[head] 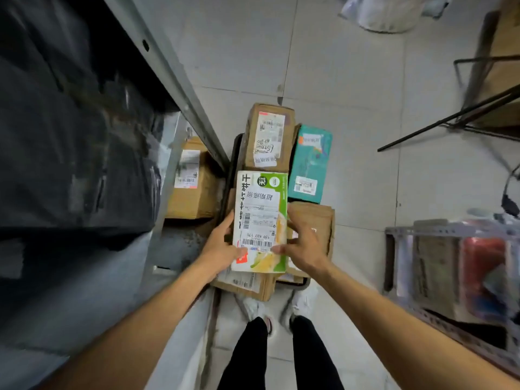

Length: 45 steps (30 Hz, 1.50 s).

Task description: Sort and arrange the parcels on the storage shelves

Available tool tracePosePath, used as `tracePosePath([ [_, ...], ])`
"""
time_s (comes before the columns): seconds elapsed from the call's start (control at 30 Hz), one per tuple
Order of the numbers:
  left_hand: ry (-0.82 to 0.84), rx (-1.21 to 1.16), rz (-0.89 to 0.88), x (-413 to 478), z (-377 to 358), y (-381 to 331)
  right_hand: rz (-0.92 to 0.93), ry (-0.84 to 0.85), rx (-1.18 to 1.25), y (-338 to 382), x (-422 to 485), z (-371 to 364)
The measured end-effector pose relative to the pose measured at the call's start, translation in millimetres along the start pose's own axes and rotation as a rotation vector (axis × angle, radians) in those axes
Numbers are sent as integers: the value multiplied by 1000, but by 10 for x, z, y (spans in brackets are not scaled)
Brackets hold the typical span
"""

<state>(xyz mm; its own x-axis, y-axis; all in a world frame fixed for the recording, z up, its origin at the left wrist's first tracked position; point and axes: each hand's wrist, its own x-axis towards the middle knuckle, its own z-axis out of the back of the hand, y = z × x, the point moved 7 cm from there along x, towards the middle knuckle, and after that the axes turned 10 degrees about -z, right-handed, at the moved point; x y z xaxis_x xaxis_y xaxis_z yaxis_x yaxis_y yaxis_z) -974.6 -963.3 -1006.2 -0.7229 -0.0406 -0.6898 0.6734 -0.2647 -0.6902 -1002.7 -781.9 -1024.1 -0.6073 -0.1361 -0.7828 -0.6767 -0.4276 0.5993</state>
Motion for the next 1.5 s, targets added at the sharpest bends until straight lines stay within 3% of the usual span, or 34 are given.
tracePosePath([
  [0.57,66,-37,21,718,13,486,1,40,15,-294,721,-167],
  [0.73,83,185,-33,670,29,308,-79,30,-167,-142,635,-155],
  [0.87,107,610,-115,465,123,-139,-65,35,-612,254,334,-2],
  [1.0,186,808,-250,71,185,-896,103,73,-970,896,-219,316],
  [1.1,116,898,-354,-356,245,-1593,238,36,-1143,1440,-739,601],
  [1.27,-59,923,-469,-1415,248,-2623,426,-61,-1262,2276,-1689,1058],
  [1.5,-360,929,-481,-3145,307,-3300,717,-113,-1354,2967,-3283,1283],
])
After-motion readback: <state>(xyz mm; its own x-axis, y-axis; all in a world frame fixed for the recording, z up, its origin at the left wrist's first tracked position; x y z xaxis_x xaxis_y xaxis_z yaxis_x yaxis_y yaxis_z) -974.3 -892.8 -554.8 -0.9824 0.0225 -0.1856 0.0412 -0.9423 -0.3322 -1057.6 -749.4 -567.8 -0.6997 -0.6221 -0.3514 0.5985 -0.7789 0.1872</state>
